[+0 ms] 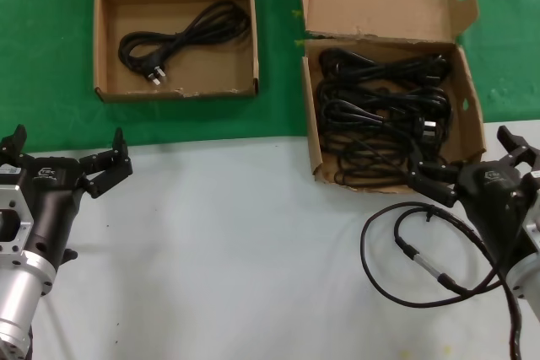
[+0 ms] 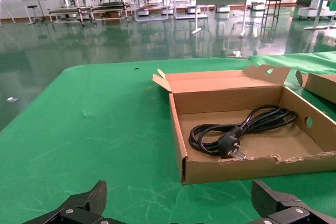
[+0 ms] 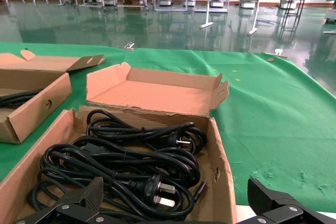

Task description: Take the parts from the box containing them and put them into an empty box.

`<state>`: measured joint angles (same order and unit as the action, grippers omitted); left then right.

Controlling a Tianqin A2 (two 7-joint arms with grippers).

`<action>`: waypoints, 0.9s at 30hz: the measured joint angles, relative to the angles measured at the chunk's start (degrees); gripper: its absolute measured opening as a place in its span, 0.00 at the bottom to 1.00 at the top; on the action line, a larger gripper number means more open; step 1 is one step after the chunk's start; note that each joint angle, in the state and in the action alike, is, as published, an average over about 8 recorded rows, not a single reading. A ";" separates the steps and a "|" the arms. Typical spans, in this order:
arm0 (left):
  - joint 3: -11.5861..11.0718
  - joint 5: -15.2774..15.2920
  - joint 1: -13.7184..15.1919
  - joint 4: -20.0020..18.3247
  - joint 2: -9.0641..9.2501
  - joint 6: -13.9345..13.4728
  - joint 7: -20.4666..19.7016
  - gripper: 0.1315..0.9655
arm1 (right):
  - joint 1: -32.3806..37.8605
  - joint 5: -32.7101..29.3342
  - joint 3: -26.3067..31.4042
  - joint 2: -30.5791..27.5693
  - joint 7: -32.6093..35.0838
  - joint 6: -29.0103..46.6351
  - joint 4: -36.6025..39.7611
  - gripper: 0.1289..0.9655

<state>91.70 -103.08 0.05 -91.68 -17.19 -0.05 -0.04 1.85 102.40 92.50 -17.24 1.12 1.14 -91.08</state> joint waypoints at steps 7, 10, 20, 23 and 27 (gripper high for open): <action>0.00 0.00 0.00 0.00 0.00 0.00 0.00 1.00 | 0.00 0.00 0.00 0.00 0.00 0.00 0.00 1.00; 0.00 0.00 0.00 0.00 0.00 0.00 0.00 1.00 | 0.00 0.00 0.00 0.00 0.00 0.00 0.00 1.00; 0.00 0.00 0.00 0.00 0.00 0.00 0.00 1.00 | 0.00 0.00 0.00 0.00 0.00 0.00 0.00 1.00; 0.00 0.00 0.00 0.00 0.00 0.00 0.00 1.00 | 0.00 0.00 0.00 0.00 0.00 0.00 0.00 1.00; 0.00 0.00 0.00 0.00 0.00 0.00 0.00 1.00 | 0.00 0.00 0.00 0.00 0.00 0.00 0.00 1.00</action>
<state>91.70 -103.08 0.05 -91.68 -17.19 -0.05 -0.04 1.85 102.40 92.50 -17.24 1.12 1.14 -91.08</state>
